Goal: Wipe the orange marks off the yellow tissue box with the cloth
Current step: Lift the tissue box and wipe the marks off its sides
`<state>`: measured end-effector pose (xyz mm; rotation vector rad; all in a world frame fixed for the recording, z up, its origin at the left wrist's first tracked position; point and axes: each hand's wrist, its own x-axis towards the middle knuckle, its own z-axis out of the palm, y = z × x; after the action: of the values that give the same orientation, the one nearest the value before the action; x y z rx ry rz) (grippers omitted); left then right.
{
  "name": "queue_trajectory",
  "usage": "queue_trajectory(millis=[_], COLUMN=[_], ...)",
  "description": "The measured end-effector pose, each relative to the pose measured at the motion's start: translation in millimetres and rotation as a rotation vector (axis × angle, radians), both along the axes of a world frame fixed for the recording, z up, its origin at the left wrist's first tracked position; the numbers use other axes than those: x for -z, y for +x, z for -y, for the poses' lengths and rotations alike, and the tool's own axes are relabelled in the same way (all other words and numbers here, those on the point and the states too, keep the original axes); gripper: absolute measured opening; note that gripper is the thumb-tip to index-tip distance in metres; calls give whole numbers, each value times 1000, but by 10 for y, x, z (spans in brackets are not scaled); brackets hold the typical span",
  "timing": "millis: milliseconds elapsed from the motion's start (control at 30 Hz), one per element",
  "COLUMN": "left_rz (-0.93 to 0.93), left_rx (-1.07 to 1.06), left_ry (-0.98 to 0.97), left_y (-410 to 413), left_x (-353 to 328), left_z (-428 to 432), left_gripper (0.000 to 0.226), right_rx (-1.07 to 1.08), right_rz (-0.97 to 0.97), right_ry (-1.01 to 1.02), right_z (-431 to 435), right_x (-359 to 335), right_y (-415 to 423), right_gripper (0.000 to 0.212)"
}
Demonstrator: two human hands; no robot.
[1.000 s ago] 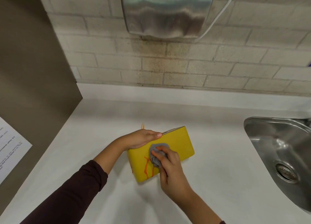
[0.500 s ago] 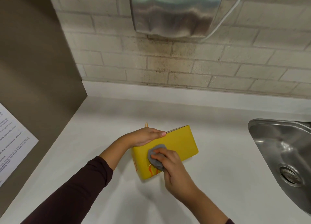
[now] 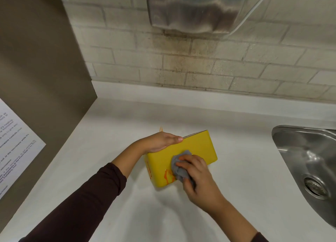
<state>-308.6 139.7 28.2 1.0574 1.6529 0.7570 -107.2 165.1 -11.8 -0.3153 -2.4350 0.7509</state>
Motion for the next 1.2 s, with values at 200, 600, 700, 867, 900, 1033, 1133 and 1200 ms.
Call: queue_trajectory(millis=[200, 600, 700, 867, 900, 1033, 1133, 1200], left_rz=[-54, -34, -41, -57, -63, -102, -112, -124], left_rx=[1, 43, 38, 43, 48, 52, 57, 57], left_ry=[-15, -50, -57, -67, -68, -81, -93, -103], left_y=[-16, -37, -49, -53, -49, -28, -11, -5], left_x=[-19, -41, -51, -56, -61, -85, -113, -139], left_z=[4, 3, -4, -4, -6, -3, 3, 12], left_gripper=[46, 51, 52, 52, 52, 53, 53, 54], right_rx=[108, -173, -162, -243, -266, -341, -365, -353], right_rz=[-21, 279, 328, 321, 293, 223, 185, 155], right_ry=[-92, 120, 201, 297, 312, 299, 325, 366], right_z=[240, 233, 186, 100, 79, 53, 72, 94], right_x=[100, 141, 166, 205, 215, 261, 328, 337], right_y=[-261, -91, -119, -126, -111, -51, 9, 36], right_gripper=[41, 78, 87, 95, 92, 51, 35, 35])
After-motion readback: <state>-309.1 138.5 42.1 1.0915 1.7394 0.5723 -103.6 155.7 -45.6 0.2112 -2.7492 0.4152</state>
